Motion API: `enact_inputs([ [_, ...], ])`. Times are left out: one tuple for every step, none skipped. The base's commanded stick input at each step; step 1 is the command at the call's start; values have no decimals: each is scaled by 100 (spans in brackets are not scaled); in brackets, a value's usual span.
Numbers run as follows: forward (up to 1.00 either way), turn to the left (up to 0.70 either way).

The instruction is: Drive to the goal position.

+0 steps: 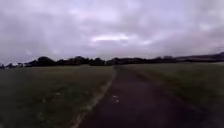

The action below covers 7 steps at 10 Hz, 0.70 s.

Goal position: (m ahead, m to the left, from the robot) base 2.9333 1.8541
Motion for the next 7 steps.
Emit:
enact_inputs([
  [50,-25],
  [50,-25],
  [50,-25],
  [50,-25],
  [50,-25],
  [50,0],
  [50,0],
])
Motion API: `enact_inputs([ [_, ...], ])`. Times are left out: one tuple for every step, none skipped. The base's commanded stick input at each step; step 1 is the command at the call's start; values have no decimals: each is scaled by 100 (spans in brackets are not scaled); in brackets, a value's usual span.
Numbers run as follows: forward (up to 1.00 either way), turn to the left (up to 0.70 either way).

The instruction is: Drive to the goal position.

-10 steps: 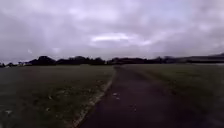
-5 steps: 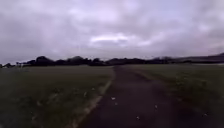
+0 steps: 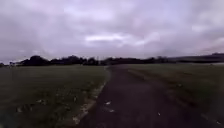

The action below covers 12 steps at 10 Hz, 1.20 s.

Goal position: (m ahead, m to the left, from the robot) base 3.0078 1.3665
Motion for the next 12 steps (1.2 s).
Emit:
enact_inputs([
  [50,0],
  [50,0],
  [50,0],
  [50,0],
  [50,0],
  [50,0],
  [50,0],
  [50,0],
  [50,0],
  [50,0],
  [50,0],
  [50,0],
])
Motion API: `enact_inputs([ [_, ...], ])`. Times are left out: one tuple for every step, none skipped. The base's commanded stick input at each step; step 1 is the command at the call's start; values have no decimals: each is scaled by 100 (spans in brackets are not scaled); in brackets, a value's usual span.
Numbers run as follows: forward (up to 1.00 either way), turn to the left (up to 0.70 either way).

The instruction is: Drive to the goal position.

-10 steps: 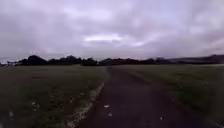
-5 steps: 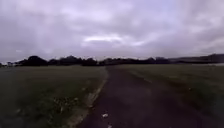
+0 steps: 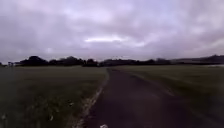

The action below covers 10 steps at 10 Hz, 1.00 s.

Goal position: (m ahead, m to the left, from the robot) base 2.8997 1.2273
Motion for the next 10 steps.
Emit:
enact_inputs([
  [50,0],
  [50,0],
  [50,-10],
  [50,-20],
  [50,-25],
  [50,-25],
  [50,-25],
  [50,-25],
  [50,-21],
  [50,-15],
])
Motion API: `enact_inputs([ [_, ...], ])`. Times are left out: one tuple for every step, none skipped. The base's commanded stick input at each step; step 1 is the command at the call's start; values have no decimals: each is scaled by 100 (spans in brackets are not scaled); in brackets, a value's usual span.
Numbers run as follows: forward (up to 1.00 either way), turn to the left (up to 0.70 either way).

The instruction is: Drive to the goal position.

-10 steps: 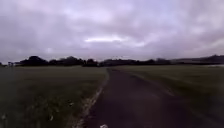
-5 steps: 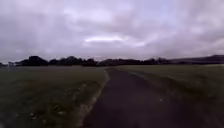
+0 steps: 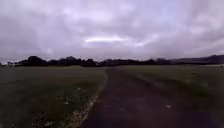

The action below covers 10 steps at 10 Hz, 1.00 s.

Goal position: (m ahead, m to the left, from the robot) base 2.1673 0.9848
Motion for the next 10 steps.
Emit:
enact_inputs([
  [50,-10],
  [50,-5],
  [50,0],
  [50,0],
  [50,0],
  [50,0],
  [50,0],
  [50,0],
  [50,0],
  [50,0],
])
